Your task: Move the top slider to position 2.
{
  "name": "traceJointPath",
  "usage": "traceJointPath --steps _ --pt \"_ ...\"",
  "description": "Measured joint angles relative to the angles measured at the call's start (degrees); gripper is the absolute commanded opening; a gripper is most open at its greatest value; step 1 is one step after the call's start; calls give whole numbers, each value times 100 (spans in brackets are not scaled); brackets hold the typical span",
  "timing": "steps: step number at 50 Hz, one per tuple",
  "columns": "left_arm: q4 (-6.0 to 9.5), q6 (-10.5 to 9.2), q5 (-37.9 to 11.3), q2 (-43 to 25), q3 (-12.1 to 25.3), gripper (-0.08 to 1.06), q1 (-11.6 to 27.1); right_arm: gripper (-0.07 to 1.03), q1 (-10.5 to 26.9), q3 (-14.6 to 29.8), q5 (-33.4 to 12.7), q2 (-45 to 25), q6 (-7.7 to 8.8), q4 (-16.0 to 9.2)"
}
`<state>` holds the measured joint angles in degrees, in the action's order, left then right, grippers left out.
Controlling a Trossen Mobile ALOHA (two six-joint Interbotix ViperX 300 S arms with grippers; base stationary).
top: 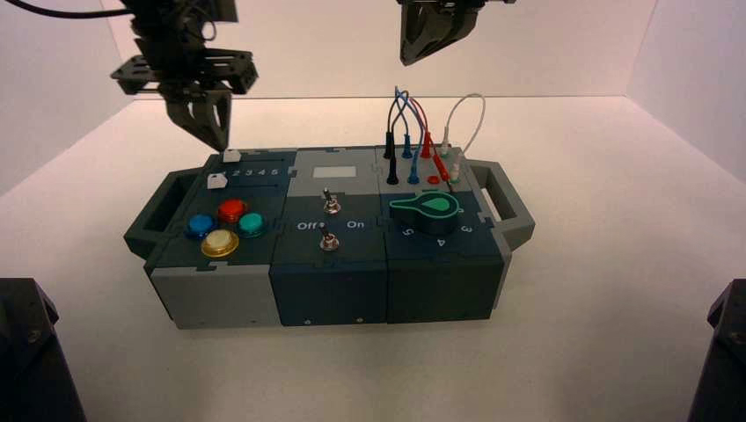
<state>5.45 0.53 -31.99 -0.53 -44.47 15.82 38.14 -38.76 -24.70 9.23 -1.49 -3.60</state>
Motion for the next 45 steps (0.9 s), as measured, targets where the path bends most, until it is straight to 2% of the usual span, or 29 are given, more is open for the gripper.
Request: traceJointPath --steps 14,22,45 --pt "0 9 -132 141 -132 -3 79 -2 0 0 -26 9 9 0" --pt "9 0 -185 202 -264 -3 255 -2 0 0 -44 0 9 0" --pt "9 9 -185 167 -237 -3 352 -2 0 0 -53 0 0 0"
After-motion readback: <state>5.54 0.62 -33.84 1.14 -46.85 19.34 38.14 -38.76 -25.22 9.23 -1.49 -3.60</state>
